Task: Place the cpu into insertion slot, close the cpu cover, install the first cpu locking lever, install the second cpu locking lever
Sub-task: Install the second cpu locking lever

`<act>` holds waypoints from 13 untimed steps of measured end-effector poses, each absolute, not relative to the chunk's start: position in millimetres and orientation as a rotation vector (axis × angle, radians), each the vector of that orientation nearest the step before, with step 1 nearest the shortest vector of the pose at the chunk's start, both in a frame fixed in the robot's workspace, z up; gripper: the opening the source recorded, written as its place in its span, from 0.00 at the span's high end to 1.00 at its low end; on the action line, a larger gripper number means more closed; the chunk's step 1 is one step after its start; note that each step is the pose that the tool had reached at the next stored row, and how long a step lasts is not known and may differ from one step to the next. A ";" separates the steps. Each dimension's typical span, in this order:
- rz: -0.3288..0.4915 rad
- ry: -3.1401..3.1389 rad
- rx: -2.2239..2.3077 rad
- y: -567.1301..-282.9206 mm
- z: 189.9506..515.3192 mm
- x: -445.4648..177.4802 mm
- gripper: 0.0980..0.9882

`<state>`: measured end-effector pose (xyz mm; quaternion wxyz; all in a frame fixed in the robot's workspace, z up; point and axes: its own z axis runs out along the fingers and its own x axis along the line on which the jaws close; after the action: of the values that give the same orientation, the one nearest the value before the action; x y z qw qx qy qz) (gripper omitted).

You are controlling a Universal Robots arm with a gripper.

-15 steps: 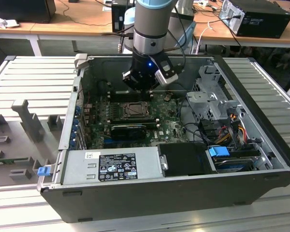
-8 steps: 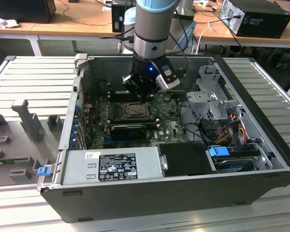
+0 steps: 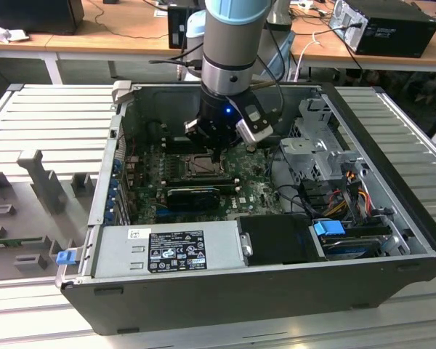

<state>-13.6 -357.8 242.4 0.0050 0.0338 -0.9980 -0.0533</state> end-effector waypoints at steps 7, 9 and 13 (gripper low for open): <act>-0.223 -3.122 0.106 -369.0 238.5 -13.6 0.99; -0.224 -3.122 0.106 -373.0 238.2 -13.6 0.99; -0.226 -3.121 0.106 -378.6 238.1 -13.6 0.99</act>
<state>-13.6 -378.6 238.1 0.0052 0.0338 -0.9968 -0.0722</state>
